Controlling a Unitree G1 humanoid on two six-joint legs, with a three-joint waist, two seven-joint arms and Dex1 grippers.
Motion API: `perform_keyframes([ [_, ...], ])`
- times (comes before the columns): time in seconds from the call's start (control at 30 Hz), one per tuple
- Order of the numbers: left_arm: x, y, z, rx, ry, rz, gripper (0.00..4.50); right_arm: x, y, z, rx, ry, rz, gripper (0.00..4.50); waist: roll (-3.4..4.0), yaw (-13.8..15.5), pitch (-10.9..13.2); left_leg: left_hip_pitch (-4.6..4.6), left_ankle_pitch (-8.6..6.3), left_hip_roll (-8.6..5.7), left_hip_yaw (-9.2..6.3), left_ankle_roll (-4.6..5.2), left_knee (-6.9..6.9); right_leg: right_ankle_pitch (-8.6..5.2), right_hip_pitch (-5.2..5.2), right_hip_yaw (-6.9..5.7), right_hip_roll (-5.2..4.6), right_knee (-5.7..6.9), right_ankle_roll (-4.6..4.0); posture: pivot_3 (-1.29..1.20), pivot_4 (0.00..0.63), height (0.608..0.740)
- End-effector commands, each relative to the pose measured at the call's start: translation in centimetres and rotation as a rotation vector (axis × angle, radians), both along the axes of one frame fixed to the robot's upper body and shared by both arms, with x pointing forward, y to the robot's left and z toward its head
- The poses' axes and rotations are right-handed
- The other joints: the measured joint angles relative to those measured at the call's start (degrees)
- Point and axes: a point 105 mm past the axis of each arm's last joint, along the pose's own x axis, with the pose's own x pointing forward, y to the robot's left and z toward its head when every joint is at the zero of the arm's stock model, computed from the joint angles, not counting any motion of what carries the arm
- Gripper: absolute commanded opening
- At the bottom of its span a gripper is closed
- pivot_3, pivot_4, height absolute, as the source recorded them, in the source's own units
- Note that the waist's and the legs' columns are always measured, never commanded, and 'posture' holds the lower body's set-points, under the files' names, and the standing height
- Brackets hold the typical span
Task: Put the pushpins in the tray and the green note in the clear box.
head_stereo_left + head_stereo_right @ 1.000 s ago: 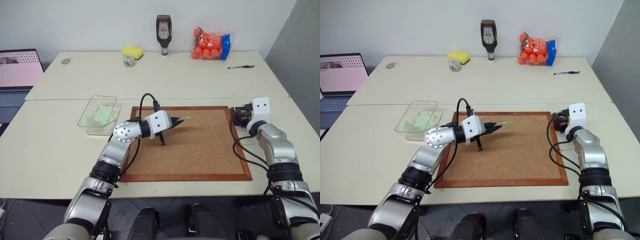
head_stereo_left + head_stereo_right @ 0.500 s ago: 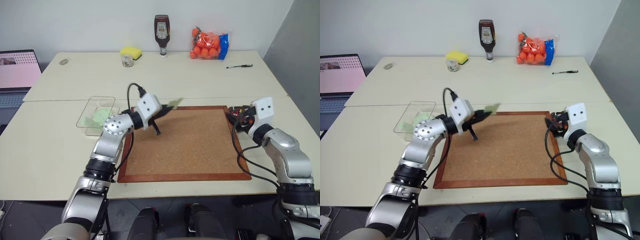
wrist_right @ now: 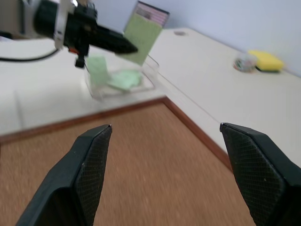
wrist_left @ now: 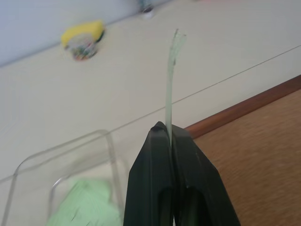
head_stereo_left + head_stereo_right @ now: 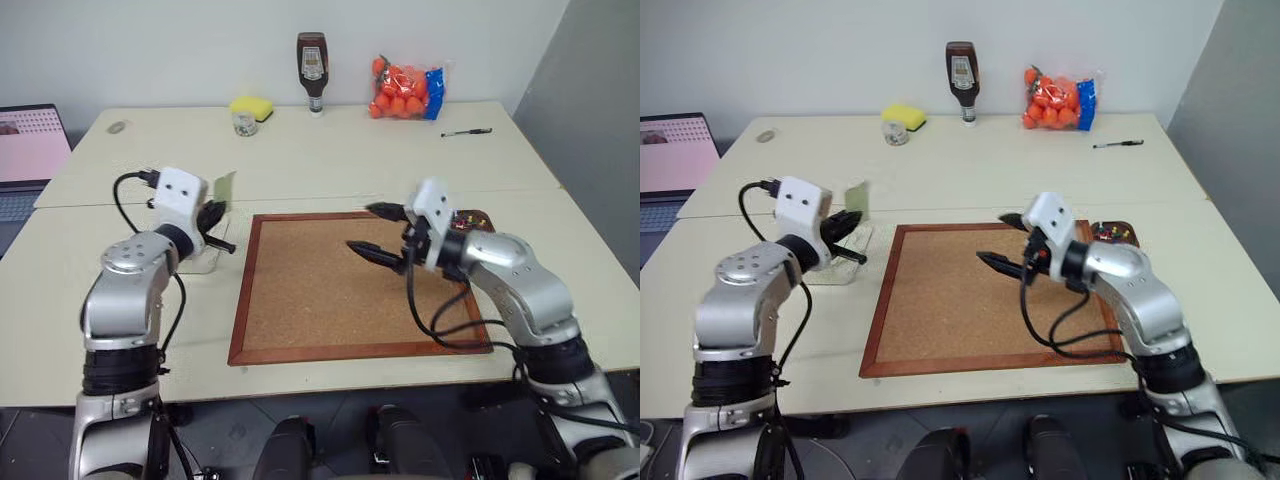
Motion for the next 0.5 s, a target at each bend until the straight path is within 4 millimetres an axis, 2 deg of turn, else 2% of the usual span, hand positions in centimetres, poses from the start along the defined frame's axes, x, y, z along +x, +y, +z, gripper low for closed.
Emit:
perform_keyframes([
  [0.03,0.0,2.1,1.2,0.033,0.009,0.067,0.00,0.3,1.6,0.5,-0.020,-0.028,0.069,3.91,0.00,0.04,0.00,-0.02,0.00,-0.01,0.02,0.00,-0.02,0.00,-0.02,0.03,-0.01,-0.02,-0.01,0.00,0.150,0.740],
  [0.23,-0.3,3.7,-1.0,-0.043,0.188,0.148,0.00,0.1,2.7,0.2,-0.054,-0.028,0.125,3.91,-0.02,0.19,0.00,-0.21,-0.02,-0.12,0.20,-0.03,-0.03,0.00,-0.14,0.13,-0.42,-0.15,-0.06,0.00,0.150,0.740],
  [0.37,0.0,4.1,-1.1,-0.076,0.220,0.167,0.00,-0.2,2.9,-0.1,-0.061,-0.019,0.140,3.91,-0.09,0.19,0.01,-0.21,-0.03,-0.12,0.13,-0.03,-0.03,0.00,-0.14,0.08,-0.42,-0.13,-0.05,0.00,0.150,0.740],
  [0.5,0.3,4.6,-0.8,-0.053,0.218,0.173,0.66,-0.7,3.0,-0.4,-0.071,-0.010,0.159,3.96,-0.09,0.06,0.01,-0.16,-0.02,-0.11,0.13,-0.03,-0.03,0.00,-0.14,0.07,-0.41,-0.06,-0.06,0.00,0.150,0.740],
])
